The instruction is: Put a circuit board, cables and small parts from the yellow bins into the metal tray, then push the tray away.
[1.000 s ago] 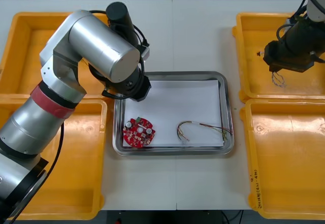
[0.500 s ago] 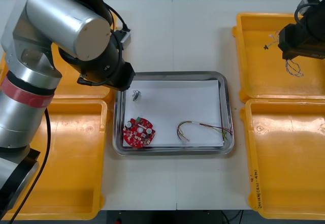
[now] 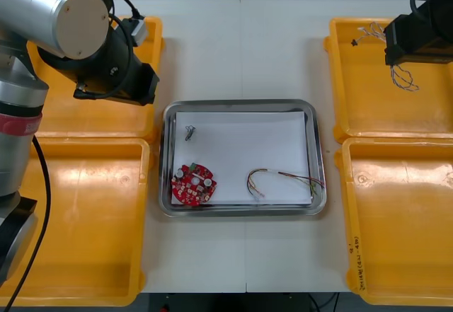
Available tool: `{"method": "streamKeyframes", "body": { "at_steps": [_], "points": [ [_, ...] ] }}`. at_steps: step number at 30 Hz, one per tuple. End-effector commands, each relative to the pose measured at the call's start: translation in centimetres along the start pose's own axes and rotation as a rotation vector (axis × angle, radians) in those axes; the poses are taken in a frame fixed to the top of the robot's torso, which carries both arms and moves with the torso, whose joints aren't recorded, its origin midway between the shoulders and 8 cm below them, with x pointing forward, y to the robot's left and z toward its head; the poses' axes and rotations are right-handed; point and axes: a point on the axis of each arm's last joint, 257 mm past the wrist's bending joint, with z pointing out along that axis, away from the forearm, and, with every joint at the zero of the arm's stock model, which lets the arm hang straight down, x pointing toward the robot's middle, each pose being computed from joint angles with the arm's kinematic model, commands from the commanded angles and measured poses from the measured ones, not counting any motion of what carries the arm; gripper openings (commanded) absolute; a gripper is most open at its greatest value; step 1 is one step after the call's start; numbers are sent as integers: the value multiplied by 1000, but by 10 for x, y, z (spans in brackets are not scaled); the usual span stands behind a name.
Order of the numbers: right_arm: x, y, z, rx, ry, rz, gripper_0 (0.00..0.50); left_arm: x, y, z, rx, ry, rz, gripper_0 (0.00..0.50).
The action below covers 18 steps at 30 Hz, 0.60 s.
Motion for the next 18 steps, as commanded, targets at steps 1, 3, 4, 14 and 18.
{"method": "streamKeyframes", "body": {
  "at_steps": [1,3,4,14,18],
  "points": [
    [-26,10,-33,20,-76,-171,0,-25,32,-26,-58,-60,-37,500],
    [-29,18,-33,28,-75,-245,0,-28,38,-26,-52,-53,-60,500],
    [-29,22,-32,28,-71,-286,0,-31,42,-26,-52,-48,-75,500],
    [-27,70,-19,-4,-51,-597,0,-37,73,-16,-81,0,-161,500],
    [-24,92,-12,3,-35,-734,0,-46,82,-11,-89,-12,-176,500]
  ]
}}
